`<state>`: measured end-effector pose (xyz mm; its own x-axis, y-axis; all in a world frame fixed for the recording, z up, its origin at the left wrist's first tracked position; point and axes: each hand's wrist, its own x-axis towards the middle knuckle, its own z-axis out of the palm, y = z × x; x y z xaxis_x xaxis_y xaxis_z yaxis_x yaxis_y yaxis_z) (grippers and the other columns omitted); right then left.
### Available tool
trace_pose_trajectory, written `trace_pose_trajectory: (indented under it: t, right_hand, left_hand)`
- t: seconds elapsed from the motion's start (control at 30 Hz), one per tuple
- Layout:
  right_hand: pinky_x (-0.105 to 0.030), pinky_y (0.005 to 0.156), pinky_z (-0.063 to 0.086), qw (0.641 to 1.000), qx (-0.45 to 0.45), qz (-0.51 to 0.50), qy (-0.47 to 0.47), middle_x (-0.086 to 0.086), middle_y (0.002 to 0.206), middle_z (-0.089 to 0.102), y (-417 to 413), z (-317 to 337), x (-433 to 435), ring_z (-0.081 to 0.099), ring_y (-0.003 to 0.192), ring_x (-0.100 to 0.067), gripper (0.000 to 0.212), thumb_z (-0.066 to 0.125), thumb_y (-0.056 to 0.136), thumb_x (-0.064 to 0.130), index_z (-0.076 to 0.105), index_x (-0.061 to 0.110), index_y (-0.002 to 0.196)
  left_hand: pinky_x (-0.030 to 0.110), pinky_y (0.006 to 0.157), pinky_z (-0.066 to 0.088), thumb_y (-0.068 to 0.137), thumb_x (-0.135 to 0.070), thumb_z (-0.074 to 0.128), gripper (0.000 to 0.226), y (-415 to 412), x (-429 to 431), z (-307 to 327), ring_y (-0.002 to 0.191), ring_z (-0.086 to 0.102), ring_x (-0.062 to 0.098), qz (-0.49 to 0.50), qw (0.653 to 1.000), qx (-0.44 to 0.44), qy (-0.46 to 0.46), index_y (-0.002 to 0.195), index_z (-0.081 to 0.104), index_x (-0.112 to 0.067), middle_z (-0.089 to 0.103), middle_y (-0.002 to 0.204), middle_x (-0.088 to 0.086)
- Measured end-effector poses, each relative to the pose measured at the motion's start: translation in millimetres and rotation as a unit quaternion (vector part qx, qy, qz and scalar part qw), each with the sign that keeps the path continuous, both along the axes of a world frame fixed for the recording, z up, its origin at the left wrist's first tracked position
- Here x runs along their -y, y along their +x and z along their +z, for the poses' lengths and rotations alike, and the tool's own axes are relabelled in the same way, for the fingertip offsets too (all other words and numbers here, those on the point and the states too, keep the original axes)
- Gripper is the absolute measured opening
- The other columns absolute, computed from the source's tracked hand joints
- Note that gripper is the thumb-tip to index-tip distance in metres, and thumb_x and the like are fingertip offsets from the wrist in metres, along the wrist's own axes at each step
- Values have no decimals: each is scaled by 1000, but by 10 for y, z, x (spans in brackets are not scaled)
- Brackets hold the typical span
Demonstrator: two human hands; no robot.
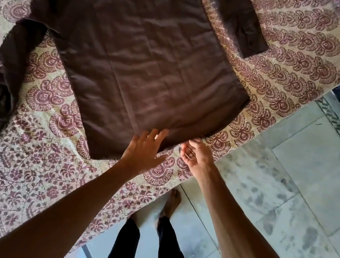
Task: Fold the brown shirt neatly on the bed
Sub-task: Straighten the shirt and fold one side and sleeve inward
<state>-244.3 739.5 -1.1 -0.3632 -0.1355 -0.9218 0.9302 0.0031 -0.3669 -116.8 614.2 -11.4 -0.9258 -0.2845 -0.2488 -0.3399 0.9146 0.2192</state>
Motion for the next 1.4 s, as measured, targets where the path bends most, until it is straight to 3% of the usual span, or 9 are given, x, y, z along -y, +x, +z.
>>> trace_pose_trajectory:
  t: [0.13,0.23,0.43,0.6,0.73,0.87,1.0,1.27,1.4]
  right_hand:
    - [-28,57,57,999,-30,18,39,-8,76,64,-42,-24,-31,61,61,-14,15,59,88,-5,63,10,88]
    - [-30,50,53,989,-75,16,130,-13,74,67,-90,-68,-50,58,54,-14,12,64,84,-8,65,4,86]
    - [-15,32,31,993,-59,9,99,-2,56,56,-259,-92,35,40,33,-6,19,76,82,8,59,4,74]
    - [-17,32,31,981,-47,68,178,2,61,51,-379,-136,97,41,50,-8,33,88,68,25,58,10,72]
    - [-16,34,27,994,-54,70,60,-6,63,57,-276,-143,77,34,32,-6,15,75,81,7,63,-1,85]
    - [-19,38,29,991,-88,82,61,-10,50,55,-246,-153,8,38,32,-10,18,66,85,-4,51,4,79]
    - [-16,34,18,984,-114,116,67,-16,61,52,-209,-135,-114,33,32,-10,28,64,87,-4,48,1,66]
    - [-20,48,50,995,-47,78,42,-5,56,68,-284,-59,-159,59,43,-10,8,74,82,6,69,2,76]
    - [-20,44,49,990,-72,114,49,-8,54,66,-248,-56,-189,58,44,-13,12,76,79,4,68,-4,76]
  left_hand:
    - [41,73,52,73,-61,64,87,-202,-203,-7,95,59,26,18,999,2,-35,141,29,-21,55,113,4]
    - [39,67,54,73,-35,68,79,-393,-279,8,91,61,27,38,998,7,-52,141,31,-19,59,109,5]
    - [43,67,52,86,-9,47,40,-643,-128,66,80,66,39,163,977,-10,136,123,38,-19,67,91,13]
    - [37,63,48,97,-21,43,30,-675,110,-73,79,64,34,211,940,14,266,125,39,-13,66,100,21]
    - [50,75,54,90,-44,55,47,-673,61,-33,93,64,41,173,958,30,225,122,35,-16,66,105,18]
    - [46,75,52,83,-26,62,41,-679,-35,21,96,63,46,202,963,0,178,120,46,-21,67,103,18]
    - [44,72,55,77,-33,68,28,-656,-54,26,91,65,41,275,928,-19,250,99,56,-23,69,92,14]
    - [42,82,55,64,-58,76,73,-542,-91,-28,97,66,25,230,920,21,317,123,49,-25,68,112,7]
    - [39,80,55,82,-39,69,35,-587,-86,-85,90,68,24,275,905,-15,323,108,63,-16,72,99,7]
